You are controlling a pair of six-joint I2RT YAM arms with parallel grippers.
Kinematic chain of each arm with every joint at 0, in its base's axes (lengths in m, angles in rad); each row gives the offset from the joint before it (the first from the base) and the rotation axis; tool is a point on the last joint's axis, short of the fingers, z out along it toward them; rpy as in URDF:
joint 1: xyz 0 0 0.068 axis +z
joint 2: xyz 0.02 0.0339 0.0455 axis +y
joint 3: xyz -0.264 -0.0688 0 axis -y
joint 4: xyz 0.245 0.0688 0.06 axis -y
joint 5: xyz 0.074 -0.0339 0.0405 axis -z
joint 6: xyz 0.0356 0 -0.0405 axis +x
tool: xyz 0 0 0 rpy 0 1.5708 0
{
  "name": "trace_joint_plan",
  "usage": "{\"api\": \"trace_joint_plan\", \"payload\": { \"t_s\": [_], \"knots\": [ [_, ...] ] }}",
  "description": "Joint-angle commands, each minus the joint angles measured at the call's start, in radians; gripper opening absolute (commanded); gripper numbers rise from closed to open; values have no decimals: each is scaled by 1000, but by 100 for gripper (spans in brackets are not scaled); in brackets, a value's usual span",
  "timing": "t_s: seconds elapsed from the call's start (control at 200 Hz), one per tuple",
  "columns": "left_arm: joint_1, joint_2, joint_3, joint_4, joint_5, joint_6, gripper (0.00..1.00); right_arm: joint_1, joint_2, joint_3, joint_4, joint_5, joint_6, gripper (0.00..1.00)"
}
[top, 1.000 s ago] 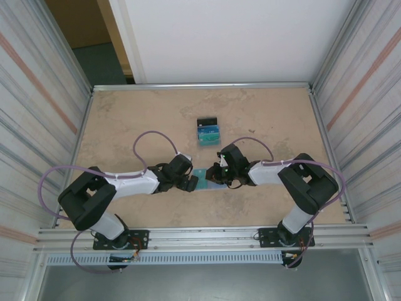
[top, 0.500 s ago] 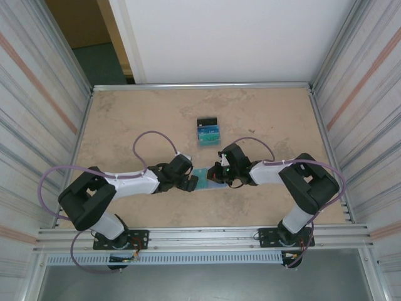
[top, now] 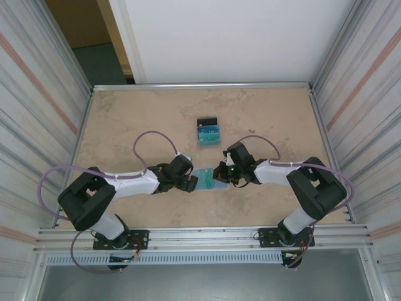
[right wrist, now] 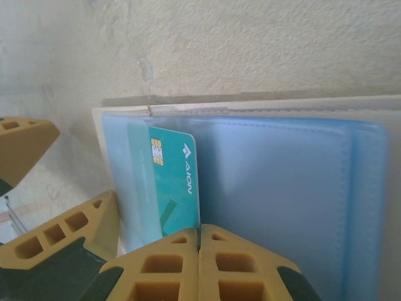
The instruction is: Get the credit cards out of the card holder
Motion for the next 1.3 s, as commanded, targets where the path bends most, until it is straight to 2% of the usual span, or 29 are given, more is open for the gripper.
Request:
{"api": "trace_joint_plan", "payload": {
  "t_s": [0.0, 0.466, 0.942, 1.298],
  "knots": [
    [-7, -18, 22, -59, -29, 35, 99, -10, -33, 31, -88, 45, -52, 0],
    [-28, -76, 84, -27, -27, 103, 99, -13, -50, 37, -108, 59, -60, 0],
    [-89, 124, 187, -28, -61, 150, 99, -13, -55, 17, -80, 49, -43, 0],
    [-92, 150, 186, -65, -85, 132, 99, -16, -108, -16, -53, 43, -31, 0]
  ]
}}
